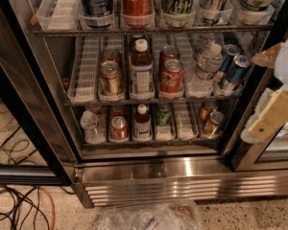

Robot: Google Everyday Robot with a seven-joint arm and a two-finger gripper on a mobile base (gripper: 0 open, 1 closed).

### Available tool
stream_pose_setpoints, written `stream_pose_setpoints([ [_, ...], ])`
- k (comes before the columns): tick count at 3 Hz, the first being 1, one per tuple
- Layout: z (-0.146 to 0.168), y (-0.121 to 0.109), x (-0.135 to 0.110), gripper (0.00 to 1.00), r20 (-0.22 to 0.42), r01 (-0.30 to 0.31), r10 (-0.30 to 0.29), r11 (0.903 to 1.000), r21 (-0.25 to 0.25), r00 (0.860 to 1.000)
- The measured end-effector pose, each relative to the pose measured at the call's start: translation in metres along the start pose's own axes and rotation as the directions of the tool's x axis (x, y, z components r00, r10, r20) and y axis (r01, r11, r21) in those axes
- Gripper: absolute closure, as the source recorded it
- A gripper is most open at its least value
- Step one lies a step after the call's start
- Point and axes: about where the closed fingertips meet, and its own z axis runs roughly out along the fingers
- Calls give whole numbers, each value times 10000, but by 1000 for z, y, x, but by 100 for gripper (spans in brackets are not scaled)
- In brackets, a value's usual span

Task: Pick orange can from middle shelf of fridge

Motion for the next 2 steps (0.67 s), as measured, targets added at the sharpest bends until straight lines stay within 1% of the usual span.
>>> stream_pose_setpoints([
  [1, 20, 17, 1, 0, 1516, -735, 695, 9971, 214, 9860],
  [2, 48, 35, -6, 0, 2935, -1251, 1080, 9913, 402, 9498],
])
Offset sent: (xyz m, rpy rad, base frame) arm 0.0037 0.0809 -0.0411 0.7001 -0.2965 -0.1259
